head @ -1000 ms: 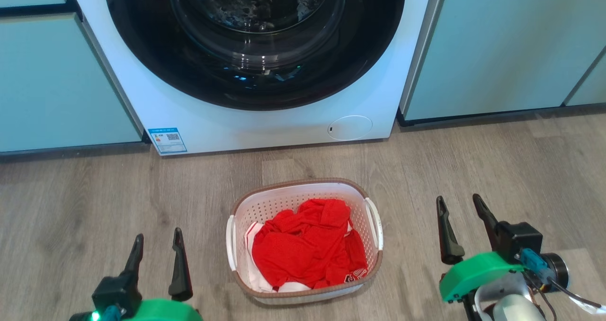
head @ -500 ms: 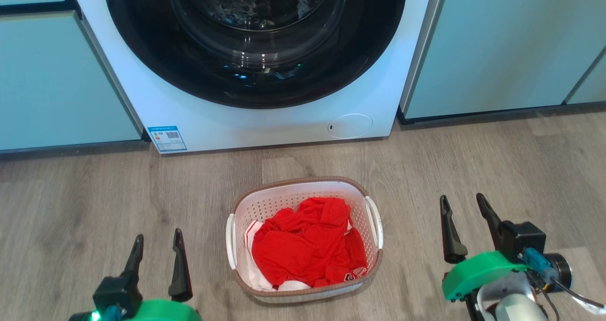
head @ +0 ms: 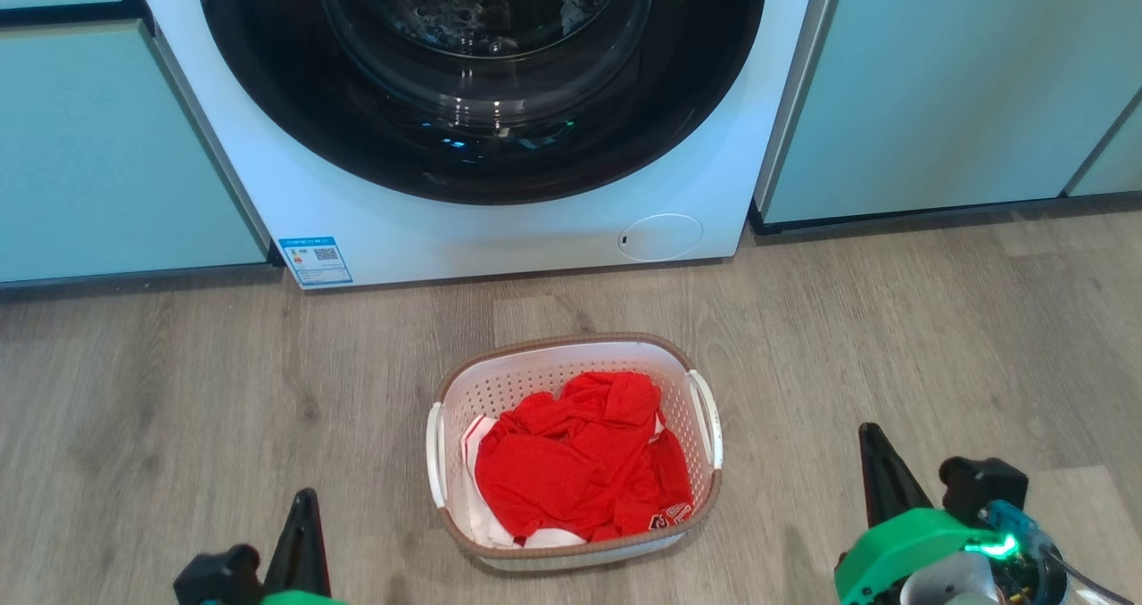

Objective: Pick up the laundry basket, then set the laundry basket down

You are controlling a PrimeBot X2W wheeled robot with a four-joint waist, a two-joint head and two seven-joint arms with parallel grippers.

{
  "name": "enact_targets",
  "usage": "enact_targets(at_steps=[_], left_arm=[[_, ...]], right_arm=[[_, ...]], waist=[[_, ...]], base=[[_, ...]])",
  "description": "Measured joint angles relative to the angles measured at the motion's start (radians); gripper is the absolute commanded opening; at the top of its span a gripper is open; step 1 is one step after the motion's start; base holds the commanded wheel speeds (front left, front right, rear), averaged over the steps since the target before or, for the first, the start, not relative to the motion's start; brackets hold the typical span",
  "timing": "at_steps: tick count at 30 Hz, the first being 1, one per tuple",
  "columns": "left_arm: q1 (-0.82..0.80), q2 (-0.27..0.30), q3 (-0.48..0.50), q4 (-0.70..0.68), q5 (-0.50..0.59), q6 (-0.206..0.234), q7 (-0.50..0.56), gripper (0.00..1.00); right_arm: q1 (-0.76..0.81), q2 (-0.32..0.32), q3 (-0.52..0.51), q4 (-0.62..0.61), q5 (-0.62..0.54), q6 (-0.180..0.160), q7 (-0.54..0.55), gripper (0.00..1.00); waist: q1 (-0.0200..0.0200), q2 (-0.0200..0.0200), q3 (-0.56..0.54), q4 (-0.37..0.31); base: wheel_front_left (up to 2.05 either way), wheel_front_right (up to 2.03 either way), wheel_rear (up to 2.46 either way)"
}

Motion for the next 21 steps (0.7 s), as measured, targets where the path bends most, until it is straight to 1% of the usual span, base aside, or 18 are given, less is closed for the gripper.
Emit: enact_targets(at_steps=[21], left_arm=[[-0.048, 0.006, 0.008, 0.022, -0.25, -0.037, 0.044, 0.0]], right_arm=[[-0.003, -0.002, -0.024, -0.006, 0.248, 0.0, 0.049, 0.0]], waist=[[0.0, 0.0, -0.001, 0.004]], base=[[0.0, 0.0, 0.0]])
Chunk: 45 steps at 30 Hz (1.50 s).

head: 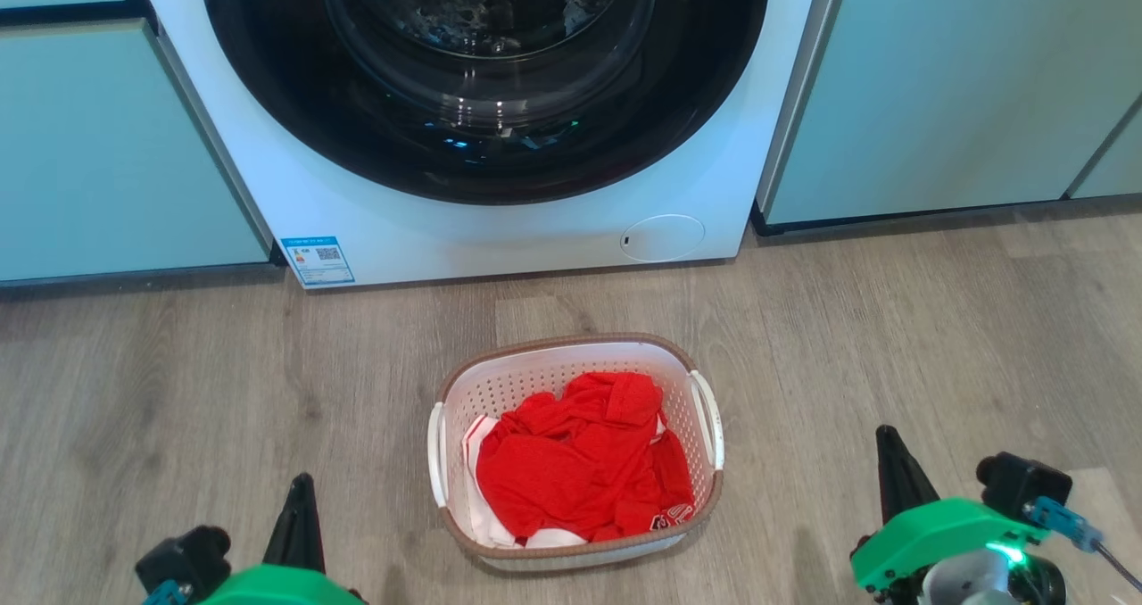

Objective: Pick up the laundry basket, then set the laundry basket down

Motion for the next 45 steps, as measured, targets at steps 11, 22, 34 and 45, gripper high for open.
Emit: enact_targets(at_steps=[11, 22, 34, 45], left_arm=[[-0.022, 0.002, 0.019, 0.013, -0.128, -0.023, 0.027, 0.0], [-0.04, 0.004, 0.029, 0.021, -0.255, -0.041, 0.058, 0.0], [-0.076, 0.005, 0.049, 0.03, -0.393, -0.067, 0.088, 0.0], [-0.102, 0.006, 0.061, 0.038, -0.519, -0.086, 0.115, 0.0]], right_arm=[[-0.002, -0.002, -0.018, -0.006, 0.127, 0.0, 0.03, 0.0], [-0.022, -0.005, -0.036, -0.012, 0.253, 0.0, 0.056, 0.0], [-0.024, -0.009, -0.055, -0.015, 0.391, 0.0, 0.09, 0.0], [-0.027, -0.009, -0.079, -0.017, 0.517, 0.0, 0.114, 0.0]], waist=[[0.0, 0.0, 0.0, 0.002], [0.0, 0.0, -0.001, 0.004], [0.0, 0.0, -0.001, 0.006], [0.0, 0.0, -0.002, 0.008]], base=[[0.0, 0.0, 0.0], [0.0, 0.0, 0.0], [0.0, 0.0, 0.0], [0.0, 0.0, 0.0]])
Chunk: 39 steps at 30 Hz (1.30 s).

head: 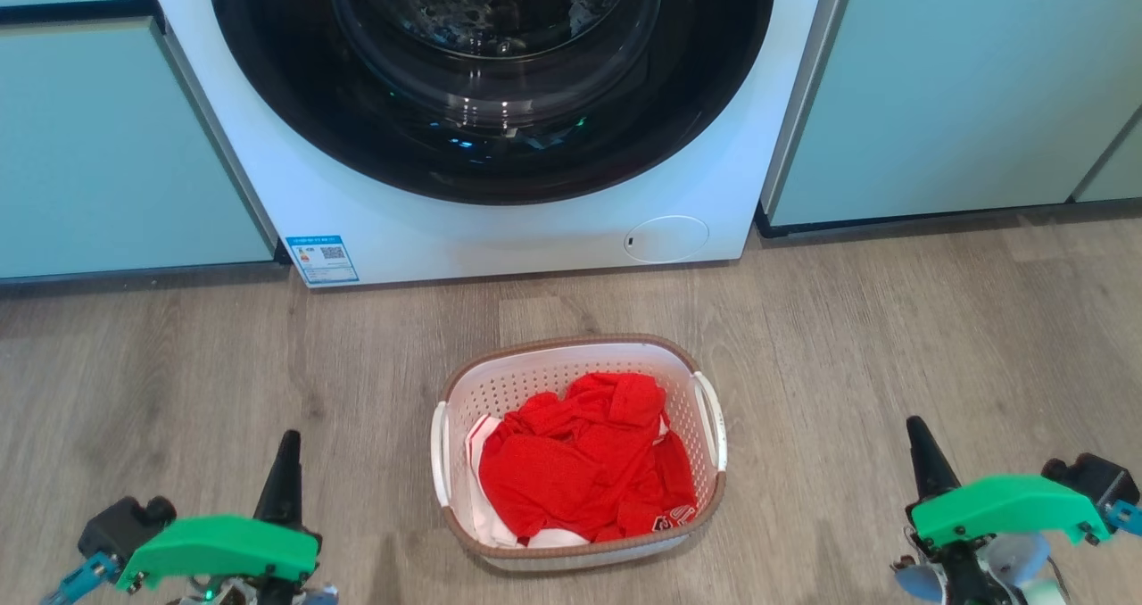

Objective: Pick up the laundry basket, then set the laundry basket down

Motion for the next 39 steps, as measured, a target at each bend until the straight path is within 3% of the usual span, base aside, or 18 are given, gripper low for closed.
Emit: enact_targets(at_steps=[39], left_arm=[[-0.088, 0.0, 0.065, 0.037, -0.425, -0.069, 0.109, 0.0]], right_arm=[[-0.037, -0.007, -0.073, -0.017, 0.425, 0.0, 0.111, 0.0]], waist=[[0.0, 0.0, -0.002, 0.007]], base=[[0.0, 0.0, 0.0]])
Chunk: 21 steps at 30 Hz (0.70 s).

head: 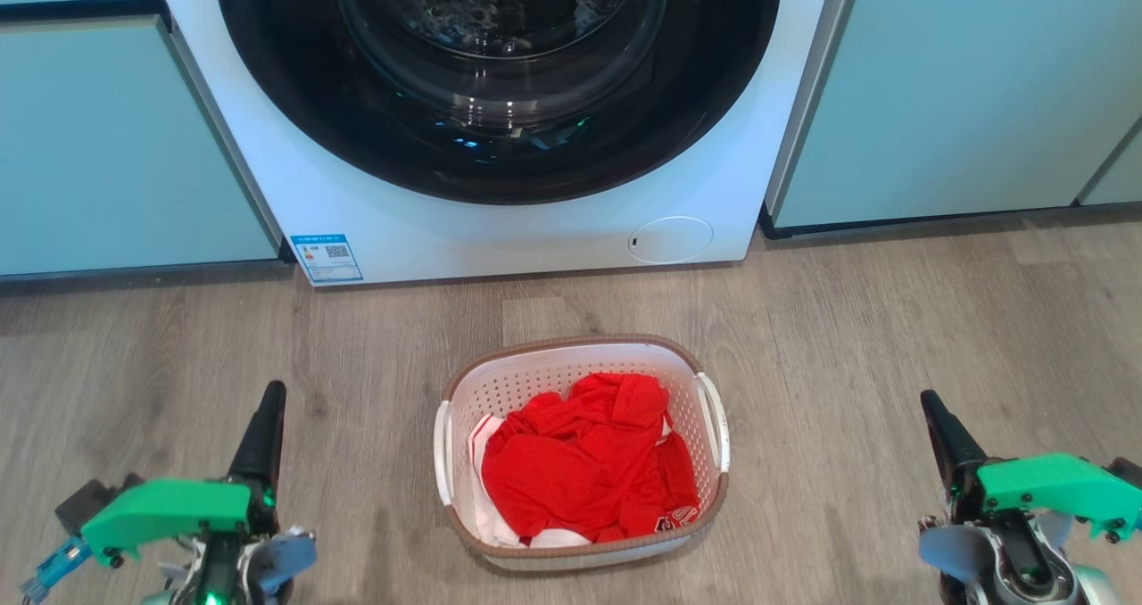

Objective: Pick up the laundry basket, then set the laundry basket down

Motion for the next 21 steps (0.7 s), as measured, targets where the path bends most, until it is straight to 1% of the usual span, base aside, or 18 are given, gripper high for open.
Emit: enact_targets(at_steps=[8, 13, 21], left_arm=[[-0.013, 0.0, 0.015, 0.01, -0.09, -0.011, 0.022, 0.0], [-0.03, 0.0, 0.028, 0.015, -0.146, -0.026, 0.039, 0.0], [-0.038, -0.001, 0.029, 0.015, -0.155, -0.027, 0.039, 0.0]], right_arm=[[-0.002, 0.0, -0.017, -0.001, 0.091, 0.0, 0.024, 0.0], [-0.003, 0.0, -0.027, -0.006, 0.147, 0.0, 0.037, 0.0], [-0.021, 0.0, -0.03, -0.007, 0.154, 0.0, 0.041, 0.0]], waist=[[0.0, 0.0, 0.0, 0.001], [0.0, 0.0, -0.001, 0.002], [0.0, 0.0, -0.001, 0.002]], base=[[0.0, 0.0, 0.0], [0.0, 0.0, 0.0], [0.0, 0.0, 0.0]])
